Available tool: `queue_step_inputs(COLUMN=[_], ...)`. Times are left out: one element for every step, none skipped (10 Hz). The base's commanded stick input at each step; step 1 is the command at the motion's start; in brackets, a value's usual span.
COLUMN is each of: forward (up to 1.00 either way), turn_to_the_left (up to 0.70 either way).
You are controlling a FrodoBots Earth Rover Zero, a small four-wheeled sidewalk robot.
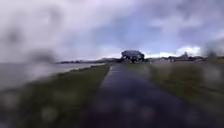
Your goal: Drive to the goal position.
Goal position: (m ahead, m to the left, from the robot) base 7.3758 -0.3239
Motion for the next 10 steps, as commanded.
queue_step_inputs(forward=[0.7, 0.7, 0.7, 0.7, 0.7, 0.7, 0.7, 0.7, 0.7, 0.7], turn_to_the_left=[-0.35, -0.35, -0.31, -0.14, 0.0, 0.0, 0.0, 0.0, 0.0, 0.0])
